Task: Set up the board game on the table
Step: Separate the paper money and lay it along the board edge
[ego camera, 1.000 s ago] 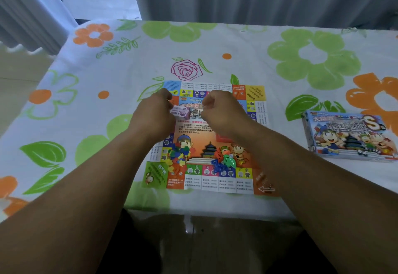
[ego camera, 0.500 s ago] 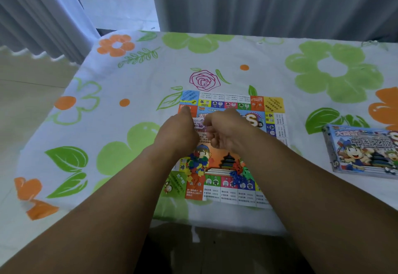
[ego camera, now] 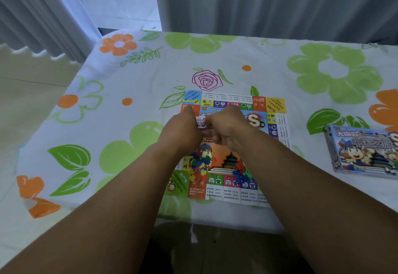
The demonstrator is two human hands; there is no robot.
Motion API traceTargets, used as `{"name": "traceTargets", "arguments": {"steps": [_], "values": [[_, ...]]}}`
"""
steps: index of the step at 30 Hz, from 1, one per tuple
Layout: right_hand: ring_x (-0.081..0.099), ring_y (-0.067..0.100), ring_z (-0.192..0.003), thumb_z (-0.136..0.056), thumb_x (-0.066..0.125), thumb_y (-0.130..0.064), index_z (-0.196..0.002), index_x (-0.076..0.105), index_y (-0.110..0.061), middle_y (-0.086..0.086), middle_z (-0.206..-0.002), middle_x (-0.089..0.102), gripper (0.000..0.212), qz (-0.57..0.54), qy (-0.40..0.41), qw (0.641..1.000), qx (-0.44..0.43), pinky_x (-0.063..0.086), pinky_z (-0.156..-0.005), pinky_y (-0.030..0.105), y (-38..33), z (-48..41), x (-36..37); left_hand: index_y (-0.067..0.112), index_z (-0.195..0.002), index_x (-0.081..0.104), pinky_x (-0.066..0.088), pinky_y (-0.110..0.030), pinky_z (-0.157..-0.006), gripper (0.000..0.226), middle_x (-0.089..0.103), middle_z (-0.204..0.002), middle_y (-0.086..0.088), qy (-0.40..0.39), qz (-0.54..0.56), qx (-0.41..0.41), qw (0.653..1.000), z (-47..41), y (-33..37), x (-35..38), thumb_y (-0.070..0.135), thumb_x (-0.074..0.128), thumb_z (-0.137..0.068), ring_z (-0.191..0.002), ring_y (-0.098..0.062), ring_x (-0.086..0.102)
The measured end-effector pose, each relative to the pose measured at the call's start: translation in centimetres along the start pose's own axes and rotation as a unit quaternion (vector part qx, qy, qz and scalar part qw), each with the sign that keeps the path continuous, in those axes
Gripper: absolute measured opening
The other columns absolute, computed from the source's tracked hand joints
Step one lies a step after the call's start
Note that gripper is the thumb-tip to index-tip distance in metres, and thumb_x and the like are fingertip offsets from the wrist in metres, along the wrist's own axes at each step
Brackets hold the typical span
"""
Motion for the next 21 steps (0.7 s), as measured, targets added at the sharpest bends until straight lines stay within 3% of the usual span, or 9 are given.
{"name": "traceTargets", "arguments": {"steps": [4, 6, 9, 14, 17, 21], "values": [[0.075, 0.024, -0.066, -0.091, 0.063, -0.001, -0.108, 0.061, 0.001, 0.021, -0.095, 0.073, 0.017, -0.001, 0.005, 1.0, -0.001, 0.048, -0.043, 0.024, 0.3, -0.2, 0.1, 0.011, -0.136, 0.044, 0.05, -0.037, -0.08, 0.049, 0.068, -0.124, -0.007, -0.003, 0.01, -0.006, 1.0, 0.2, 0.0, -0.2, 0.004, 0.054, -0.089, -0.11, -0.028, 0.061], [0.076, 0.027, -0.072, -0.091, 0.064, -0.001, -0.105, 0.062, 0.0, 0.021, -0.095, 0.074, 0.014, -0.002, 0.016, 1.0, 0.0, 0.047, -0.042, 0.024, 0.5, -0.5, 0.1, 0.011, -0.135, 0.045, 0.051, -0.038, -0.082, 0.048, 0.068, -0.123, -0.006, -0.003, 0.016, -0.008, 1.0, 0.2, 0.0, -0.3, 0.002, 0.052, -0.088, -0.109, -0.028, 0.061], [0.072, 0.021, -0.058, -0.091, 0.064, 0.002, -0.106, 0.061, 0.003, 0.021, -0.091, 0.073, 0.016, -0.001, 0.041, 0.999, -0.011, 0.044, -0.038, 0.022, 0.6, -0.5, 0.2, 0.012, -0.133, 0.047, 0.055, -0.042, -0.086, 0.047, 0.069, -0.12, -0.006, -0.006, 0.038, -0.009, 0.999, 0.4, -0.1, -0.6, 0.0, 0.049, -0.088, -0.106, -0.027, 0.063], [0.061, 0.011, -0.043, -0.09, 0.066, -0.001, -0.105, 0.063, 0.005, 0.017, -0.082, 0.07, 0.016, -0.009, 0.069, 0.997, -0.033, 0.043, -0.039, 0.021, -0.2, 0.2, -0.3, 0.013, -0.128, 0.052, 0.059, -0.049, -0.085, 0.035, 0.063, -0.116, -0.004, 0.029, 0.158, -0.033, 0.986, 0.6, -0.5, -2.3, 0.006, 0.052, -0.094, -0.101, -0.027, 0.066], [0.058, 0.011, -0.044, -0.089, 0.067, 0.001, -0.097, 0.066, 0.004, 0.016, -0.079, 0.069, 0.009, -0.036, 0.073, 0.996, -0.04, 0.043, -0.041, 0.023, -0.8, 1.6, -1.2, 0.012, -0.117, 0.053, 0.059, -0.052, -0.084, 0.023, 0.065, -0.108, -0.01, 0.044, 0.256, -0.073, 0.963, 0.4, -1.1, -3.0, 0.007, 0.056, -0.095, -0.093, -0.028, 0.068], [0.057, 0.011, -0.047, -0.086, 0.071, 0.001, -0.091, 0.067, 0.001, 0.013, -0.074, 0.067, 0.006, -0.071, 0.057, 0.996, -0.025, 0.045, -0.042, 0.022, -0.5, 3.5, -1.9, 0.007, -0.109, 0.057, 0.063, -0.046, -0.078, 0.011, 0.068, -0.096, -0.015, -0.035, 0.413, -0.126, 0.901, 1.1, -1.0, -3.0, 0.008, 0.056, -0.098, -0.084, -0.028, 0.072]]}}
Point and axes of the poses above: each hand's wrist, its own z-axis away from the middle knuckle, its own x-axis out of the palm, y = z × x, the point moved 4 cm from there along -z, towards the middle knuckle
